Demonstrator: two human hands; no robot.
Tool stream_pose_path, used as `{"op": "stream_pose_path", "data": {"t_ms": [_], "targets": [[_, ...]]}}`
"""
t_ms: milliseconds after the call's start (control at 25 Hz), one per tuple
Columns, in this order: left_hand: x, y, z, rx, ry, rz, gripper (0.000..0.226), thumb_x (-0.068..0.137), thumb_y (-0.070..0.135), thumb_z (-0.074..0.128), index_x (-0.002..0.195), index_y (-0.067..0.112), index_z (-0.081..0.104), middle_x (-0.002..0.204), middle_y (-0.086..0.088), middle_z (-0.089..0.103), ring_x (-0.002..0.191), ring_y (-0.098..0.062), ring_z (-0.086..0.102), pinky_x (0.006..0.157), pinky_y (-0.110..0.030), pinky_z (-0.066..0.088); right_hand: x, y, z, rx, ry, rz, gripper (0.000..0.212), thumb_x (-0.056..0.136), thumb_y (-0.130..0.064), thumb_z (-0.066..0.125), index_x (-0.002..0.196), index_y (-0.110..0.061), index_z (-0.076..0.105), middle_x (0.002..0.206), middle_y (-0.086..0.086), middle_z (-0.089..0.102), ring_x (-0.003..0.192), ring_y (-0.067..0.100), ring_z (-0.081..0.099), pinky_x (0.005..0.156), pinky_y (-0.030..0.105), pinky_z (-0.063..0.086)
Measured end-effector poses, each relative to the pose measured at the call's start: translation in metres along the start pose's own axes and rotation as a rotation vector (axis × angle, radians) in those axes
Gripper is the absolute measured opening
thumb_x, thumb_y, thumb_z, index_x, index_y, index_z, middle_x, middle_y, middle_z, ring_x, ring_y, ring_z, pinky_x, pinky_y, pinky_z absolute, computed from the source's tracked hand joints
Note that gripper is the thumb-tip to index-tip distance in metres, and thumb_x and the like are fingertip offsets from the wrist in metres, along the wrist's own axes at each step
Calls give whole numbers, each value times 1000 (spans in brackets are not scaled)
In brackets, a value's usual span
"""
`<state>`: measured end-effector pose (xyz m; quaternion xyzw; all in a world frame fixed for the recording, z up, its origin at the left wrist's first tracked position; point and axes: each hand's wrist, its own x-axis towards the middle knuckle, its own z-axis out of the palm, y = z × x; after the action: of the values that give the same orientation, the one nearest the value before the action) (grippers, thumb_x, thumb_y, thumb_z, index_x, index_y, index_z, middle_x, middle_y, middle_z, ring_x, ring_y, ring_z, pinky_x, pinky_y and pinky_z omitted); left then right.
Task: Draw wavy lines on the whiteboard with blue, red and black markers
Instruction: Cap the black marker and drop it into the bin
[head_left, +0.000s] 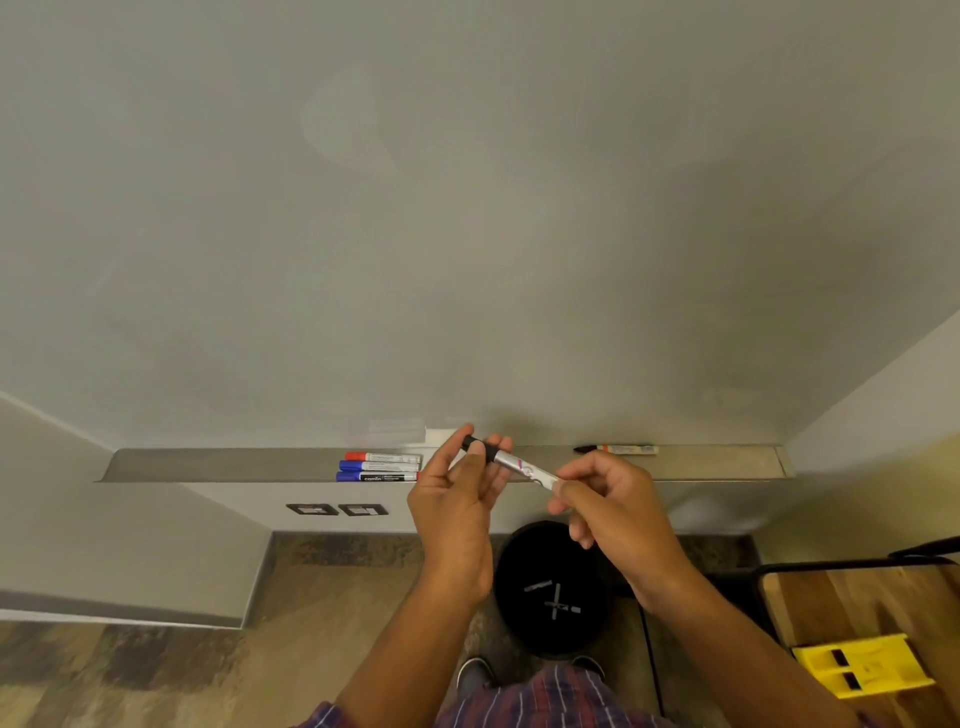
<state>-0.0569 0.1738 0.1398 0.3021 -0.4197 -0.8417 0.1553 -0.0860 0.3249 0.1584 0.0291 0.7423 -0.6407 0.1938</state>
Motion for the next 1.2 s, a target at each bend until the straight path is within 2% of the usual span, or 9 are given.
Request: {"op": "stream_pose_path", "data": {"t_ms": [160,280,360,440,560,680,880,1080,1200], "targets": [[11,-4,-8,36,45,39,29,103,8,64,128,20,70,116,-15,79,112,-25,76,101,-41,61,1,5,0,0,-34,-13,11,97,-10,67,100,-17,74,85,5,79,65,18,66,60,30,53],[20,-15,-20,428,62,281,39,101,16,70,131,39,65,146,1,66,137,-10,60,118,-37,47,9,10,3,-22,-16,-17,13,99,-12,66,99,-21,76,87,1,79,70,16,69,62,26,54],[26,-25,-32,829,-58,611,38,103,22,68,138,37,62,159,8,53,153,-6,38,126,-37,34,16,13,4,-41,0,-24,14,99,-15,66,98,-25,76,88,-2,79,77,15,72,65,24,56],[36,-35,-40,1134,-281,900,33,104,24,66,137,24,67,156,3,56,156,-14,36,130,-39,25,22,18,5,-38,-1,-38,13,99,-17,68,98,-26,78,87,-2,77,81,14,72,66,23,58],[48,-42,-39,1331,-483,1093,29,106,26,58,126,13,75,133,-5,72,133,-21,61,117,-39,46,33,24,7,-49,-31,-52,13,98,-17,69,100,-25,79,88,-3,78,83,13,72,68,25,60],[63,-45,-34,1382,-546,1087,32,103,29,55,121,13,76,111,-4,76,97,-18,70,81,-34,62,49,32,9,-65,-14,-39,11,97,-16,71,97,-26,78,89,-3,78,84,13,73,70,24,58],[107,-66,-48,1610,-632,1000,32,91,12,71,123,13,74,114,-6,75,98,-25,69,83,-35,59,91,67,2,-209,26,-1,17,93,-27,75,110,-22,74,102,-7,76,97,11,71,90,30,58],[154,-86,-71,1761,-615,849,40,74,-9,76,110,8,78,97,-8,74,83,-29,70,73,-34,57,120,118,-7,-768,-98,-66,46,91,-35,69,133,-16,61,131,1,64,124,22,60,107,34,47],[174,-93,-79,1832,-620,756,42,70,-11,70,107,8,77,92,-8,72,80,-32,68,70,-35,56,128,138,-17,-1128,-281,-131,72,98,-47,55,157,-11,37,163,8,39,151,24,35,124,37,28]]}}
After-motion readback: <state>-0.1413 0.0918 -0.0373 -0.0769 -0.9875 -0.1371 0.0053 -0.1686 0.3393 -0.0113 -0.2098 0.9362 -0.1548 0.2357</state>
